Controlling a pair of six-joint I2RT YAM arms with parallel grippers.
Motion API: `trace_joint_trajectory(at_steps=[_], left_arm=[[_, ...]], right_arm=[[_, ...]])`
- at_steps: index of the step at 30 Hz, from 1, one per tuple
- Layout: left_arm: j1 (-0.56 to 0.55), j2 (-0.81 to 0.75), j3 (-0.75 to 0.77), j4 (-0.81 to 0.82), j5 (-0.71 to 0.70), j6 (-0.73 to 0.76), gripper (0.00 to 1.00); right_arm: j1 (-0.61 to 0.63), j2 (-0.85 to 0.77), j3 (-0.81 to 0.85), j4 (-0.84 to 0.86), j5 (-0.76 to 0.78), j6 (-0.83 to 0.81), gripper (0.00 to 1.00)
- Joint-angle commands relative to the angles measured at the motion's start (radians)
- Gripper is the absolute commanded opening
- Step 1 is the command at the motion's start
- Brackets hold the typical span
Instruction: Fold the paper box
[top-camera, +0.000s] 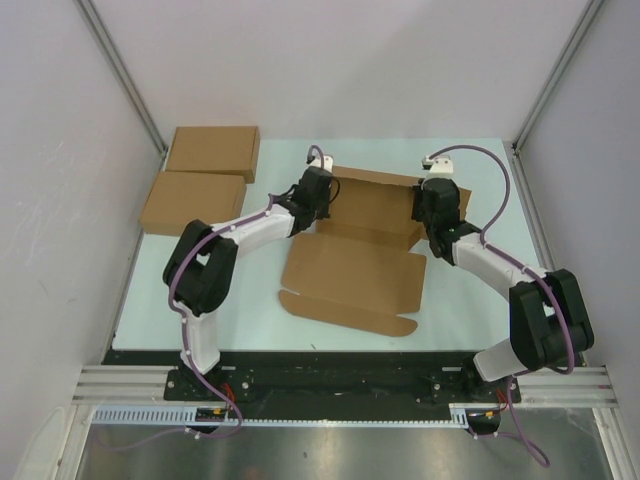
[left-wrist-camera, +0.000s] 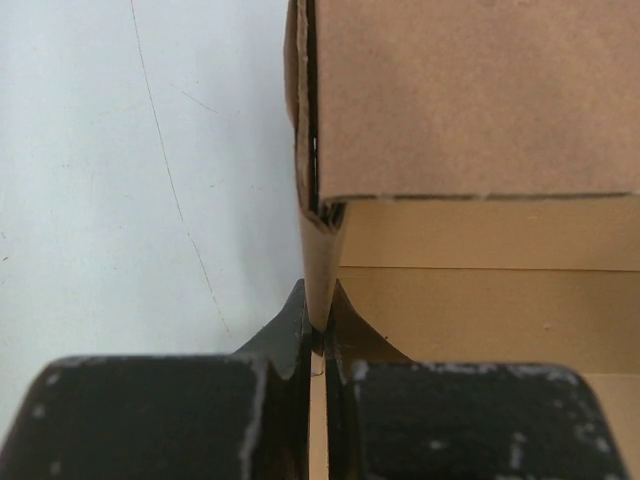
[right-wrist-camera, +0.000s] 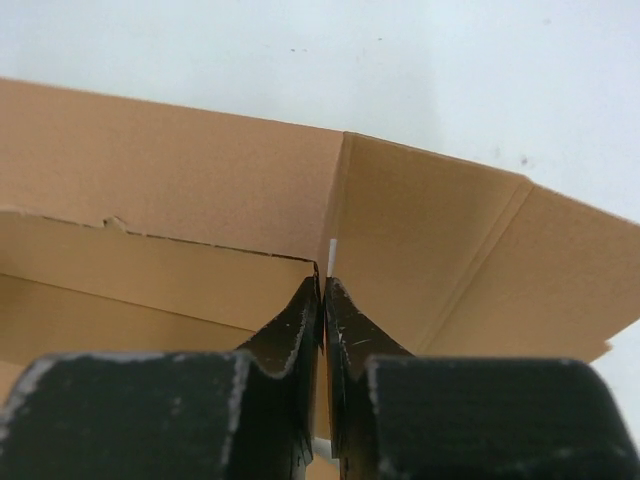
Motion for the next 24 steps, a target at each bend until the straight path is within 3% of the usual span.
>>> trace_joint_trajectory(at_steps=[1, 6, 11, 15, 18, 24], left_arm=[[-0.001, -0.051, -0.026, -0.024, -0.021, 0.006, 0.0], [-0.001, -0.054, -0.038, -0.016, -0.029, -0.005, 0.0], [-0.001, -0.057, -0.06, -0.004, -0.036, -0.017, 0.0], [-0.003, -0.063, -0.068, 0.002, -0.052, -0.017, 0.0], [0.0, -0.063, -0.069, 0.004, -0.056, -0.02, 0.0], [0.006, -0.063, -0.088, 0.002, -0.043, -0.059, 0.0]], right_arm=[[-0.005, 0.003, 0.013, 0.015, -0.051, 0.185, 0.07], [0.01, 0.003, 0.007, 0.037, -0.114, 0.357, 0.06], [0.052, 0.006, 0.005, 0.069, -0.122, 0.408, 0.1], [0.063, -0.04, 0.007, 0.032, -0.082, 0.371, 0.4], [0.061, -0.119, 0.008, -0.024, -0.058, 0.33, 0.53], [0.072, -0.316, 0.011, -0.217, 0.021, 0.256, 0.62]])
